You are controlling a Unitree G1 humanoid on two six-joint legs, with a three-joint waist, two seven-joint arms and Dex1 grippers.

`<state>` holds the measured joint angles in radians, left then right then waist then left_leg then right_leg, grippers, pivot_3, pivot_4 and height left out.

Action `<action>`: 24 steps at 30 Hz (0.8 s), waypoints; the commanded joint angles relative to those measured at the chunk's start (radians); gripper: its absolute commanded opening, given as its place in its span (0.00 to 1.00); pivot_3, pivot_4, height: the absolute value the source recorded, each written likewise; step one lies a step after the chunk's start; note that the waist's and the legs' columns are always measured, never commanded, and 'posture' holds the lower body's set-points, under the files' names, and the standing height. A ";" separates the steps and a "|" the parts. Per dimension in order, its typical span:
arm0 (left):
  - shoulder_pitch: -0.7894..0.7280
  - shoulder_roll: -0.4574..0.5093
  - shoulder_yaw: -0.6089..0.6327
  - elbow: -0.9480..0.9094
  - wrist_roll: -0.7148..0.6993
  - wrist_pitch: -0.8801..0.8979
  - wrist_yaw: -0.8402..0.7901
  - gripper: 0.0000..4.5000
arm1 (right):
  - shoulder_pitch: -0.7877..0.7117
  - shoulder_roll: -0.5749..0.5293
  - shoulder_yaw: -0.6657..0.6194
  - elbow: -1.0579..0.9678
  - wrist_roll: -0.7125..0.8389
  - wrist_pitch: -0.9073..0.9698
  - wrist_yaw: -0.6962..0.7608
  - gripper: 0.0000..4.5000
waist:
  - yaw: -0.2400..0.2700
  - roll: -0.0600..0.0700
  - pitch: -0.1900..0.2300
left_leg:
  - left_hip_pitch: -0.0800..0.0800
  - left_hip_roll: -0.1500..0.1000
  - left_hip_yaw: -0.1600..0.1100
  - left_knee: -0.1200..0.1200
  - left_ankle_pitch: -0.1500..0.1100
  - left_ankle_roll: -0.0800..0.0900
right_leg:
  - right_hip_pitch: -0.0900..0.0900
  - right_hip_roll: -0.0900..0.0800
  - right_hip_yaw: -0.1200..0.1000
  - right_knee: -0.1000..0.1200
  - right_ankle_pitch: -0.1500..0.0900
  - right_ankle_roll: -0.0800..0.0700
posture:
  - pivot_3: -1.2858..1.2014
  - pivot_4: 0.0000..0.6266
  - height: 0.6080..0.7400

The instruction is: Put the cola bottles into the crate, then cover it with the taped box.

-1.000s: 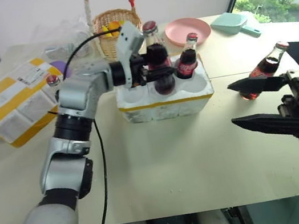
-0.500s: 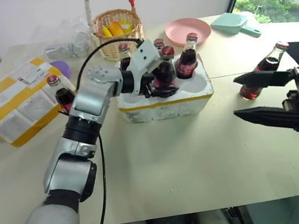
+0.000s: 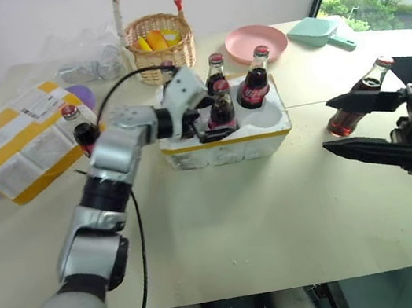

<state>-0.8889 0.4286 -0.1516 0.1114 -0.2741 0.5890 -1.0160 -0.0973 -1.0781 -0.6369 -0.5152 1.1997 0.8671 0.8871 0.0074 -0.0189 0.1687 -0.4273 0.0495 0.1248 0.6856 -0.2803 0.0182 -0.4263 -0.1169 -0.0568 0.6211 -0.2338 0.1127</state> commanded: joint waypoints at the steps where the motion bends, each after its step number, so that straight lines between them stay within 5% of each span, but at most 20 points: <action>1: 0.126 0.137 0.212 -0.348 -0.231 0.227 -0.024 0.99 | -0.019 0.008 0.016 -0.006 -0.009 -0.021 -0.003 1.00 | -0.003 0.000 0.000 | 0.000 0.000 0.000 0.000 0.000 0.000 | 0.000 0.000 0.000 0.000 0.000 0.000 | 0.52 0.24 1.00; 7: 0.490 0.376 0.527 -0.640 -0.461 0.436 -0.027 0.99 | -0.026 0.052 0.098 -0.015 -0.064 -0.054 -0.002 1.00 | -0.006 0.001 0.000 | 0.002 0.000 -0.001 0.000 0.003 -0.005 | 0.001 -0.001 0.000 0.002 0.000 0.000 | 0.52 0.24 1.00; 13: 0.739 0.322 0.742 -0.628 -0.358 0.361 0.213 0.99 | -0.081 0.049 0.149 0.041 -0.091 -0.068 0.038 1.00 | 0.007 0.000 -0.001 | 0.003 -0.001 -0.003 0.002 0.001 -0.001 | 0.004 -0.001 0.000 0.001 -0.002 -0.004 | 0.52 0.24 1.00; 24: 0.694 0.209 0.589 -0.429 -0.169 0.114 0.441 0.99 | -0.171 0.043 0.202 0.104 -0.139 -0.073 0.089 1.00 | 0.007 0.000 -0.001 | 0.002 -0.001 -0.003 0.002 0.000 -0.001 | 0.004 -0.001 0.000 0.003 -0.002 -0.004 | 0.52 0.24 1.00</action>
<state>-0.1746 0.6371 0.4607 -0.3259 -0.4664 0.7489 -0.5932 -0.2513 -1.0277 -0.4134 -0.4070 1.0624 0.8098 0.9683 0.0140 -0.0189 0.1678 -0.4252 0.0482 0.1224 0.6881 -0.2799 0.0175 -0.4227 -0.1179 -0.0570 0.6240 -0.2346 0.1106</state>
